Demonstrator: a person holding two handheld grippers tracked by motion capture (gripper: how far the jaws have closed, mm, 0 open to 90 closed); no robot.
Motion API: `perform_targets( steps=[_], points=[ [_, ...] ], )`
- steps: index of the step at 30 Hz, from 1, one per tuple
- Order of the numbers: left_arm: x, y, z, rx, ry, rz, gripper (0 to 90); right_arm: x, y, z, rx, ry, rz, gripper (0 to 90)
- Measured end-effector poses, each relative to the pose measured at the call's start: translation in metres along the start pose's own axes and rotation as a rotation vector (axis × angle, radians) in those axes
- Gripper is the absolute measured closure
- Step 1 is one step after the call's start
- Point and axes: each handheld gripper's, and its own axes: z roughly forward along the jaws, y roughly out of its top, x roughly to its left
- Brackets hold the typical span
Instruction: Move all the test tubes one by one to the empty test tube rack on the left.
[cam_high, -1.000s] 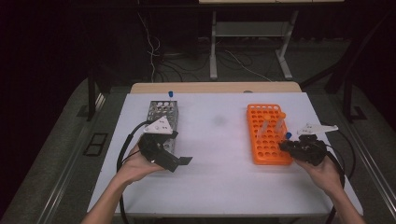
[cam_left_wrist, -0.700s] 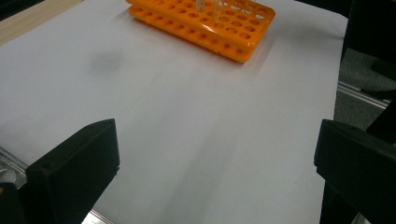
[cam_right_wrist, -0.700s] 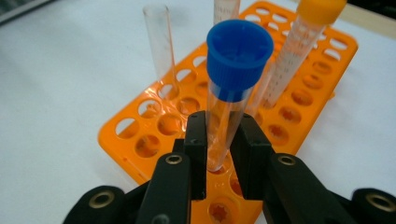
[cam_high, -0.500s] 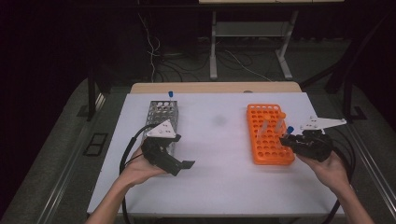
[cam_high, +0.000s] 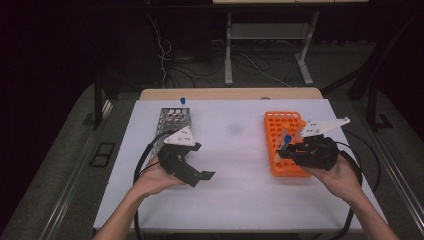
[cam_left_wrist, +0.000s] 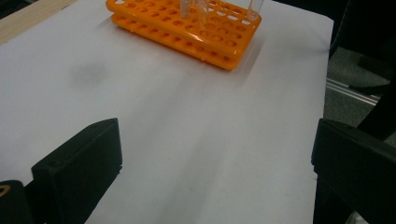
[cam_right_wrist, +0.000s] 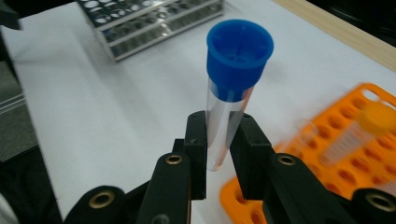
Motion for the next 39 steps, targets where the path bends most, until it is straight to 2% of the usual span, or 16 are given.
perform_targets(
  steps=[1,8,14,16,20,29,35,36,39],
  points=[
    [0.000,0.002,0.000,0.000,0.000,0.006,1.1,0.005,0.006,0.004,0.011,0.020,-0.016,76.5],
    [0.002,0.018,0.002,0.003,-0.013,0.028,3.5,0.019,0.021,0.021,0.037,0.079,-0.059,76.4],
    [0.004,0.034,0.008,0.008,-0.038,0.046,7.0,0.026,0.029,0.034,0.053,0.107,-0.084,76.4],
    [0.005,0.043,0.011,0.020,-0.053,0.068,9.9,0.030,0.033,0.041,0.061,0.124,-0.097,76.4],
    [0.004,0.055,0.013,0.028,-0.071,0.086,13.9,0.034,0.037,0.049,0.069,0.143,-0.105,76.4],
    [0.003,0.070,0.018,0.048,-0.103,0.119,19.5,0.041,0.044,0.060,0.077,0.174,-0.126,76.4],
    [0.003,0.075,0.024,0.063,-0.138,0.136,28.4,0.046,0.047,0.068,0.083,0.195,-0.137,76.4],
    [0.004,0.076,0.026,0.071,-0.152,0.145,33.6,0.047,0.048,0.071,0.088,0.204,-0.141,76.4],
    [0.003,0.078,0.028,0.086,-0.169,0.158,41.0,0.049,0.049,0.073,0.091,0.209,-0.144,76.4]
  ],
)
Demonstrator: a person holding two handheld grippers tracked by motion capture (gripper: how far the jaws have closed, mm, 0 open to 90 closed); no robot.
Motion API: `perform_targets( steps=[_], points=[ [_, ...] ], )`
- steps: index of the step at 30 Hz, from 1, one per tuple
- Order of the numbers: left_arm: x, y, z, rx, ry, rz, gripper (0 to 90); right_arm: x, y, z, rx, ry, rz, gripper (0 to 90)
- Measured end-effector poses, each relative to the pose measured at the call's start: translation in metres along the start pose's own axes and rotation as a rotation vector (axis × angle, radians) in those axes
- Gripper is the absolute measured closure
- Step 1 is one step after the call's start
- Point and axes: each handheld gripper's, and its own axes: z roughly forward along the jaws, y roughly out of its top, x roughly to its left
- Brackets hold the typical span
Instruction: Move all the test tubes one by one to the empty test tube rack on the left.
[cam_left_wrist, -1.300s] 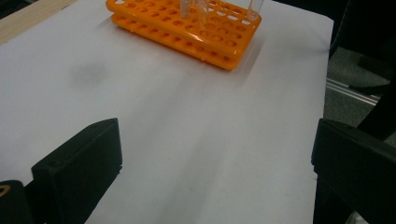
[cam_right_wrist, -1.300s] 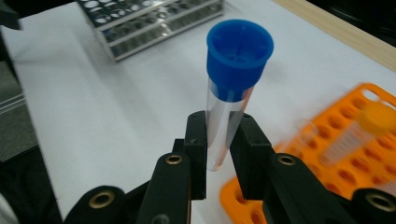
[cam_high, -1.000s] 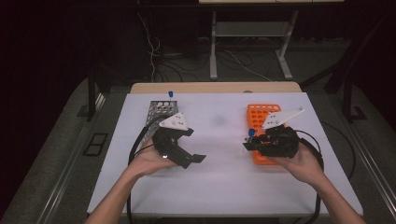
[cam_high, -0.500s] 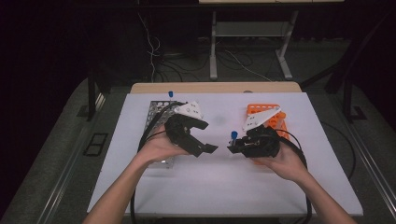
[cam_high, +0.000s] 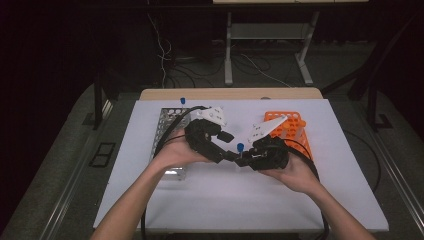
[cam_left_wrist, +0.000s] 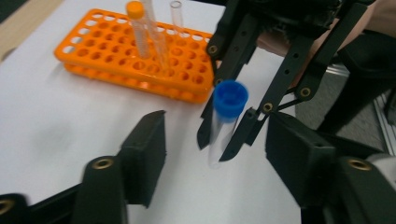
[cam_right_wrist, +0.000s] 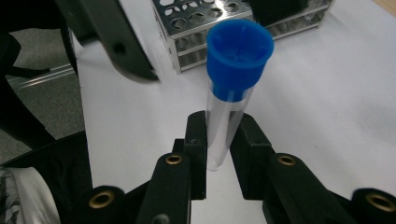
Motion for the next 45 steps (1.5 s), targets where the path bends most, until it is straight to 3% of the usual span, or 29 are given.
perform_targets(
  steps=[5,12,19,28,30,31,36,41,43,45],
  points=[
    [-0.001,0.004,0.004,0.027,-0.022,0.023,50.1,0.001,0.002,0.006,0.010,0.012,-0.009,76.4],
    [0.000,0.004,0.008,0.062,-0.036,0.045,73.3,0.004,0.004,0.012,0.014,0.025,-0.015,76.4],
    [0.003,0.003,0.008,0.083,-0.060,0.049,74.5,0.005,0.002,0.015,0.011,0.029,-0.017,75.4],
    [0.007,0.006,0.002,0.105,-0.059,0.055,74.7,0.006,-0.003,0.009,-0.021,-0.005,-0.006,47.1],
    [0.008,0.007,0.000,0.109,-0.054,0.055,74.7,0.006,-0.005,0.007,-0.034,-0.017,-0.001,37.5],
    [0.009,0.007,-0.001,0.108,-0.055,0.051,74.7,0.006,-0.005,0.007,-0.034,-0.017,-0.001,37.5],
    [0.011,0.008,-0.008,0.119,-0.040,0.050,74.7,0.004,-0.014,-0.001,-0.074,-0.046,0.054,17.6],
    [0.017,0.008,-0.015,0.122,-0.014,0.046,74.6,0.004,-0.023,-0.009,-0.102,-0.037,0.077,10.2],
    [0.019,0.007,-0.019,0.122,-0.004,0.042,74.6,0.003,-0.029,-0.014,-0.128,-0.018,0.095,0.2],
    [0.021,0.007,-0.023,0.122,0.008,0.037,74.6,0.004,-0.034,-0.019,-0.137,-0.031,0.110,0.3]
  ],
)
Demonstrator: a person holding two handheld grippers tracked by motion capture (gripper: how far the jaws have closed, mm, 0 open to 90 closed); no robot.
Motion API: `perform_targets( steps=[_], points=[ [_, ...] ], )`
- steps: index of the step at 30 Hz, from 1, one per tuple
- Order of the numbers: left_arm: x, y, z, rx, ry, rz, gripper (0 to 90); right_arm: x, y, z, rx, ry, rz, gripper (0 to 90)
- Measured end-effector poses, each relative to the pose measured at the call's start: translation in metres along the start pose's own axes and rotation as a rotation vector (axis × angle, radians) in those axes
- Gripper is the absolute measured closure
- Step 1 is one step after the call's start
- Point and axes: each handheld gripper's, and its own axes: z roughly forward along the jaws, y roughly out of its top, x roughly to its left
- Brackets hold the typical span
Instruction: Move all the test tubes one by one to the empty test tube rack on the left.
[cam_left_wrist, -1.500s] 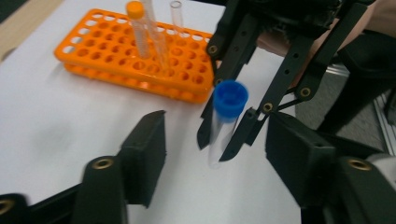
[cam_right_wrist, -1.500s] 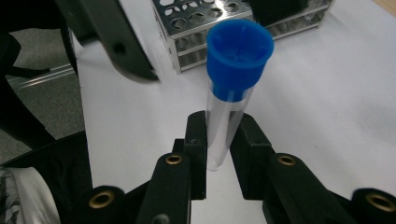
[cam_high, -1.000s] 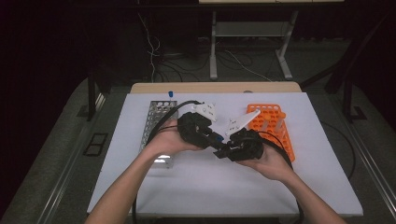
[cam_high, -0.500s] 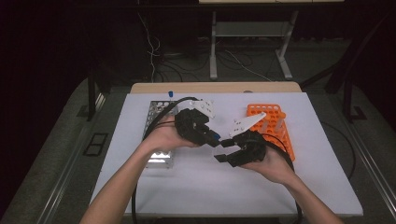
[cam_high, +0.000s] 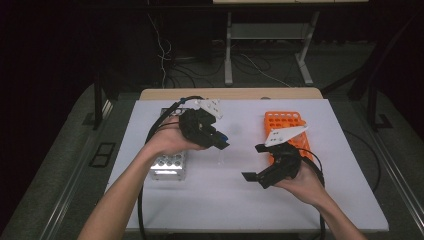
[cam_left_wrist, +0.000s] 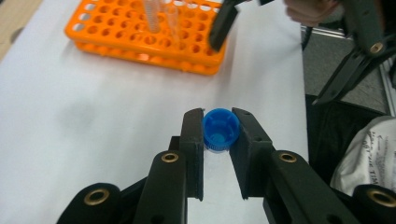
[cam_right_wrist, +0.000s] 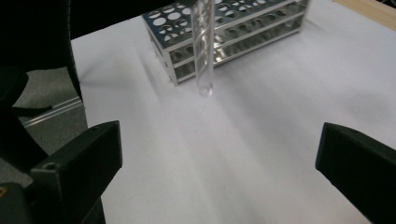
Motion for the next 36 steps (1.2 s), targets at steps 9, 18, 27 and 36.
perform_targets(
  steps=[9,18,27,36],
  points=[
    [0.011,-0.005,-0.014,0.003,0.039,-0.024,74.6,-0.001,-0.024,-0.021,-0.019,-0.023,0.052,0.3],
    [0.023,-0.012,-0.030,0.009,0.080,-0.053,74.6,0.002,-0.048,-0.035,-0.030,-0.041,0.088,0.3],
    [0.045,-0.021,-0.050,-0.008,0.143,-0.113,74.6,0.001,-0.071,-0.044,-0.038,-0.060,0.143,0.3],
    [0.079,-0.036,-0.067,-0.021,0.209,-0.207,74.6,-0.004,-0.095,-0.052,-0.032,-0.097,0.200,0.3]
  ],
)
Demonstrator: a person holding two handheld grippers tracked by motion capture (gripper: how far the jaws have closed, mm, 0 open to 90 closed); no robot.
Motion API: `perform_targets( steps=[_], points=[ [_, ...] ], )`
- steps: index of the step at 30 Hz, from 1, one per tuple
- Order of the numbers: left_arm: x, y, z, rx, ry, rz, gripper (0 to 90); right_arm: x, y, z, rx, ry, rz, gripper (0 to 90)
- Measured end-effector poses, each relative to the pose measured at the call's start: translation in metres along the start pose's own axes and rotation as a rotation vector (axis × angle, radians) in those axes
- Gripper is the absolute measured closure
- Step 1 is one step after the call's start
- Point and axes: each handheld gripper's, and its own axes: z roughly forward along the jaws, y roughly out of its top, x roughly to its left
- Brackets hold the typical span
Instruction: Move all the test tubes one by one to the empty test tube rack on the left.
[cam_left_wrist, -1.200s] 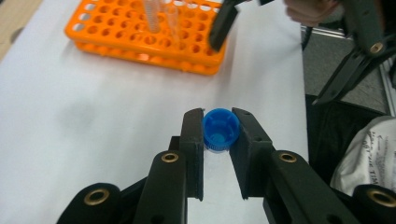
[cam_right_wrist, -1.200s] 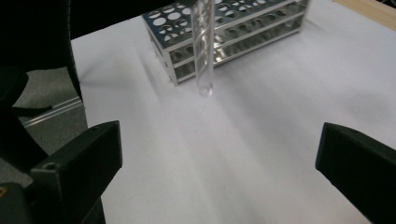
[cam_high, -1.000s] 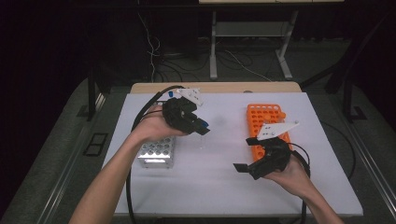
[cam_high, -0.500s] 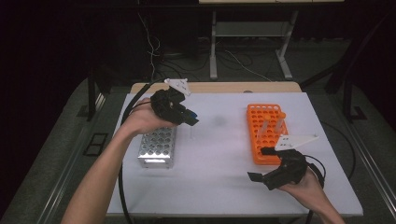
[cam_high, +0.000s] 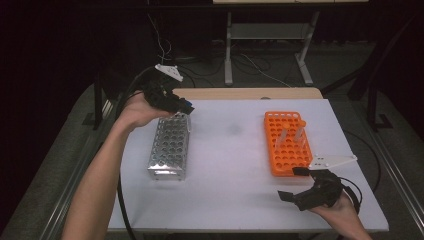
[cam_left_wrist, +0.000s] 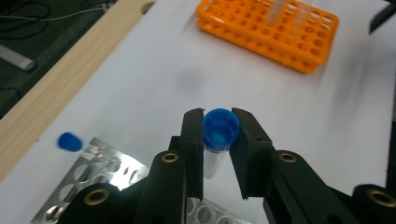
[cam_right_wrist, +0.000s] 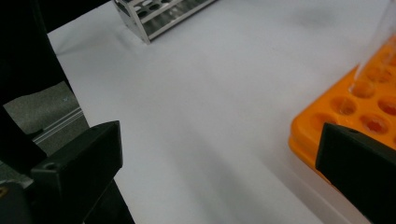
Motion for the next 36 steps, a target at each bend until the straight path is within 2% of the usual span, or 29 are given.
perform_targets(
  steps=[10,18,22,24,36],
  points=[
    [0.042,-0.009,-0.002,-0.067,0.057,-0.106,74.7,-0.008,-0.012,-0.007,-0.016,-0.027,0.029,0.3],
    [0.071,-0.019,0.012,-0.095,0.102,-0.188,74.7,-0.012,-0.022,-0.007,-0.016,-0.035,0.053,0.3],
    [0.079,-0.022,0.021,-0.095,0.112,-0.212,74.7,-0.015,-0.024,-0.008,-0.019,-0.042,0.064,0.3],
    [0.082,-0.023,0.026,-0.075,0.123,-0.212,74.7,-0.017,-0.026,-0.010,-0.025,-0.044,0.066,0.3],
    [0.090,-0.035,0.046,-0.049,0.147,-0.239,74.8,-0.020,-0.031,-0.012,-0.041,-0.043,0.074,0.3]
  ],
)
